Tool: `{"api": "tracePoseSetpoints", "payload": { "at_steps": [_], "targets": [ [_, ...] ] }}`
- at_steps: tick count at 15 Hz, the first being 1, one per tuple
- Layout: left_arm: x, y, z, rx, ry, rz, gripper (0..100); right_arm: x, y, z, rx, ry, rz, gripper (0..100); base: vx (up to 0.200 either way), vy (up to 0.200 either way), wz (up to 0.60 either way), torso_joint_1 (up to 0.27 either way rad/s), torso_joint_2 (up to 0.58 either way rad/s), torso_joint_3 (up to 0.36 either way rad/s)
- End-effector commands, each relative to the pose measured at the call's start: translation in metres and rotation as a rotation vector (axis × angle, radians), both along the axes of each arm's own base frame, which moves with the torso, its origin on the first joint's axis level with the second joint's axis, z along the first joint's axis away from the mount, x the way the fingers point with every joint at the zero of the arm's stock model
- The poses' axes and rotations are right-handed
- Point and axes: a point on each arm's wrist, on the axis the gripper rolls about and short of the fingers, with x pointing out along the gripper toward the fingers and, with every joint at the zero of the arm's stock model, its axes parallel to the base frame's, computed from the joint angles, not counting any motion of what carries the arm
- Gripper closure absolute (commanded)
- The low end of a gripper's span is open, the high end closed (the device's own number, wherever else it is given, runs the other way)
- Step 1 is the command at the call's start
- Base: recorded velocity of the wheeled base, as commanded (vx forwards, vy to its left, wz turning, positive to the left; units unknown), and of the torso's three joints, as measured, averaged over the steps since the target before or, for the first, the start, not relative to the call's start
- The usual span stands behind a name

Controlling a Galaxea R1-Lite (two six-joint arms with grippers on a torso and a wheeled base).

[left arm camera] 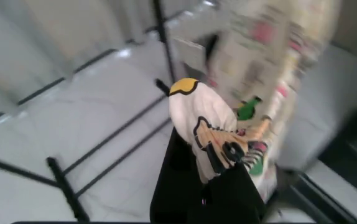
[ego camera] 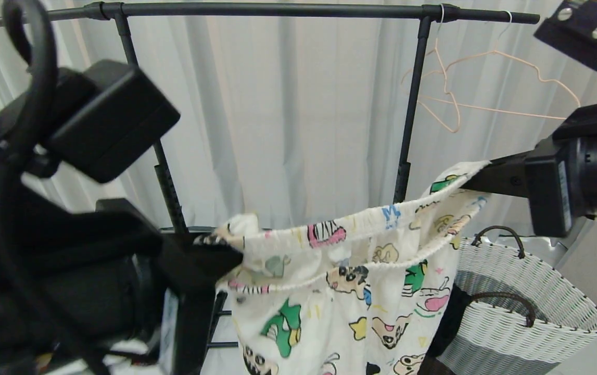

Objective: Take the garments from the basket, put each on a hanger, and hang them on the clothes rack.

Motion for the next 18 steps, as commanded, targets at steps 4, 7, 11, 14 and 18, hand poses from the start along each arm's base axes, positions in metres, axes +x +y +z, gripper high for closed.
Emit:
{"api": "tracePoseSetpoints", "payload": {
  "at_steps": [4,7,11,14,18],
  "targets": [
    [0.039,-0.026,0.009,-0.053,-0.051,0.114,100,-0.017,-0.024,0.005,0.022,-0.018,-0.002,100,0.000,0.000,0.00,0.000,0.00,0.000],
    [0.041,-0.029,0.005,-0.037,-0.048,0.131,100,-0.017,-0.024,0.004,0.018,-0.015,-0.002,0,0.000,0.000,0.00,0.000,0.00,0.000],
    [0.046,-0.033,0.002,-0.016,-0.053,0.173,100,-0.019,-0.027,0.003,0.011,-0.010,-0.002,0,0.000,0.000,0.00,0.000,0.00,0.000],
    [0.047,-0.033,0.003,-0.009,-0.066,0.200,100,-0.020,-0.037,-0.004,-0.009,-0.011,-0.054,0,0.000,0.000,0.00,0.000,0.00,0.000],
    [0.059,0.019,0.002,0.094,-0.076,0.356,100,-0.019,-0.091,-0.029,-0.269,0.042,-0.486,0,0.000,0.000,0.00,0.000,0.00,0.000]
  ]
}}
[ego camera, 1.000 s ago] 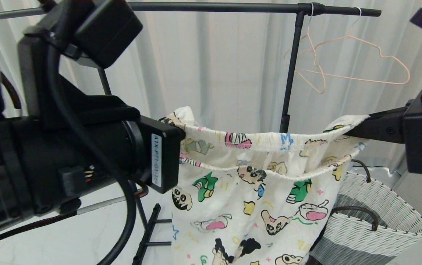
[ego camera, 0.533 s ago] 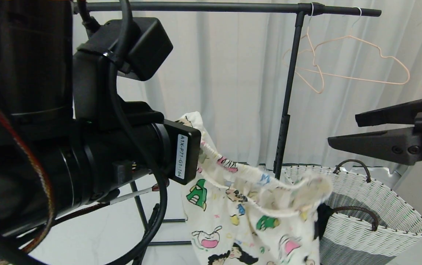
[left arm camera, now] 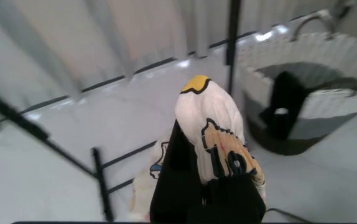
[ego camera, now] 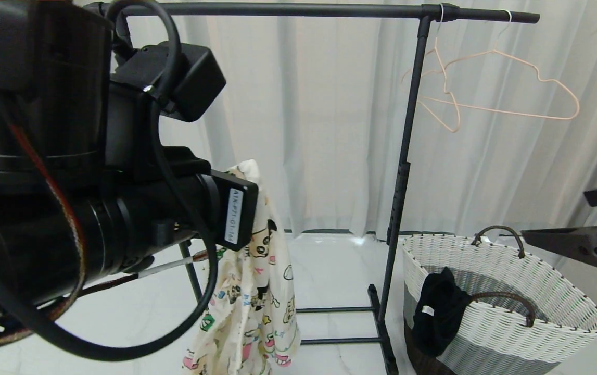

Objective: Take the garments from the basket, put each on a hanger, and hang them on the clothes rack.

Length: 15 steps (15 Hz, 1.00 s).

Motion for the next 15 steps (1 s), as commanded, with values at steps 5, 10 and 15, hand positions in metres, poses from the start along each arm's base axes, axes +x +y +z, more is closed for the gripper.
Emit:
{"api": "tracePoseSetpoints", "payload": {
  "at_steps": [5,10,15],
  "targets": [
    [0.023,0.102,-0.019,0.113,0.052,0.236,100,-0.013,-0.057,-0.027,-0.105,0.034,-0.313,0,0.000,0.000,0.00,0.000,0.00,0.000],
    [0.023,0.111,-0.030,0.128,0.085,0.284,100,-0.011,-0.058,-0.029,-0.060,-0.021,-0.322,0,0.000,0.000,0.00,0.000,0.00,0.000],
    [0.016,0.113,-0.028,0.129,0.070,0.280,100,-0.008,-0.056,-0.028,-0.057,-0.021,-0.325,0,0.000,0.000,0.00,0.076,-0.23,-0.181]
  ]
}}
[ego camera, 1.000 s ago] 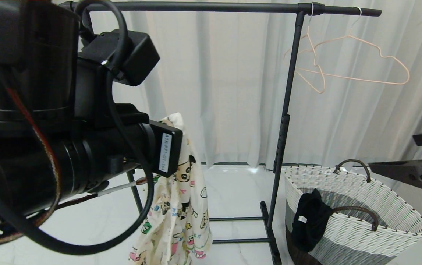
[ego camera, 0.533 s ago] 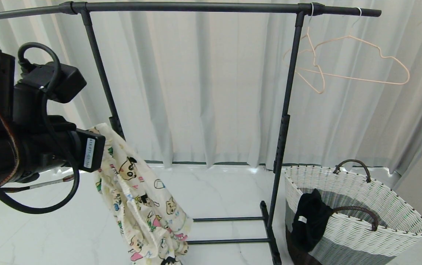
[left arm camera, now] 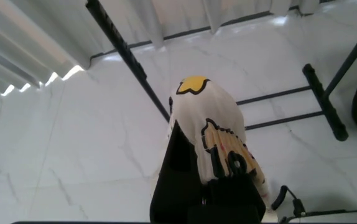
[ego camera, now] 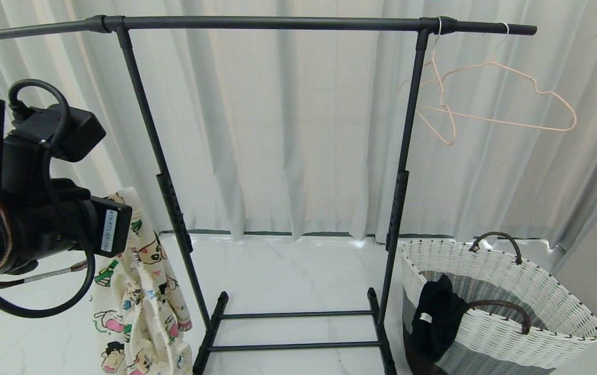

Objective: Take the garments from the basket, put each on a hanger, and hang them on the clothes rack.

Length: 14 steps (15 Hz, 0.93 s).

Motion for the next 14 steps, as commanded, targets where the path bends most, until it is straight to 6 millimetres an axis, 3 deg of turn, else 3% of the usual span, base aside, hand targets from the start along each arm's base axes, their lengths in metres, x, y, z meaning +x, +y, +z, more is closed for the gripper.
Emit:
{"api": "tracePoseSetpoints", "payload": {
  "at_steps": [1,14],
  "targets": [
    [-0.0034,0.0013,0.0026,-0.003,-0.013,0.000,100,0.0013,0.0005,-0.0002,0.001,0.001,-0.002,0,0.000,0.000,0.00,0.154,-0.48,-0.290],
    [-0.0047,0.0016,0.0021,0.000,-0.014,-0.001,100,0.0035,0.0006,0.0016,0.015,-0.021,-0.009,0,0.000,0.000,0.00,0.191,-0.48,-0.281]
  ]
}}
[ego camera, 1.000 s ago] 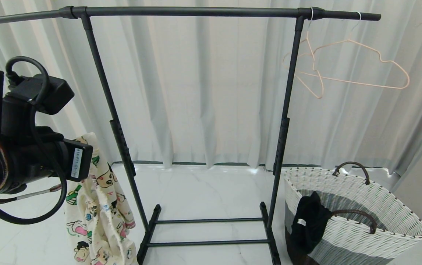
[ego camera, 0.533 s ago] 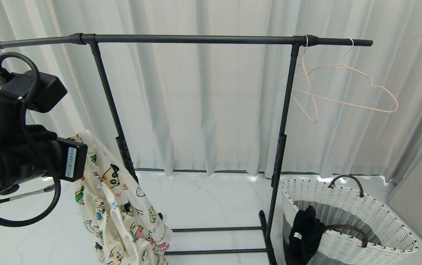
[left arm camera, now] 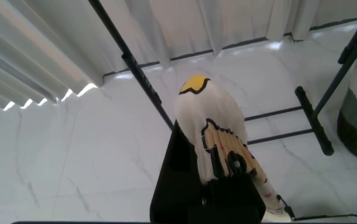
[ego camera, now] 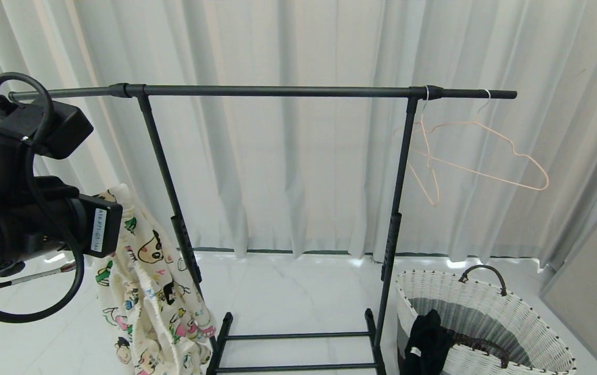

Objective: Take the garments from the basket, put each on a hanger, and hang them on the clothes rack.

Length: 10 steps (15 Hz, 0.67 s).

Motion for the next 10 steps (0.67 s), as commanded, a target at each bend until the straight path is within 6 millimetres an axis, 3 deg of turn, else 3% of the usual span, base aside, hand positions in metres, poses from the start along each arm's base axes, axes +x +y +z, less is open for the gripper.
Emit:
{"api": "tracePoseSetpoints", "payload": {
  "at_steps": [1,6,10],
  "targets": [
    [0.0004,-0.0001,-0.0006,0.001,0.002,0.001,100,0.0009,0.0005,-0.0003,-0.001,0.002,0.000,0,0.000,0.000,0.00,0.227,-0.50,-0.286],
    [0.0002,-0.0001,-0.0016,0.003,0.006,0.001,100,0.0050,0.0026,0.0003,0.006,-0.015,-0.001,0,0.000,0.000,0.00,0.232,-0.51,-0.274],
    [-0.0037,0.0013,-0.0017,0.000,0.001,-0.001,100,0.0047,0.0025,0.0002,0.012,-0.017,-0.001,0,0.000,0.000,0.00,0.062,-0.13,-0.066]
  ]
}}
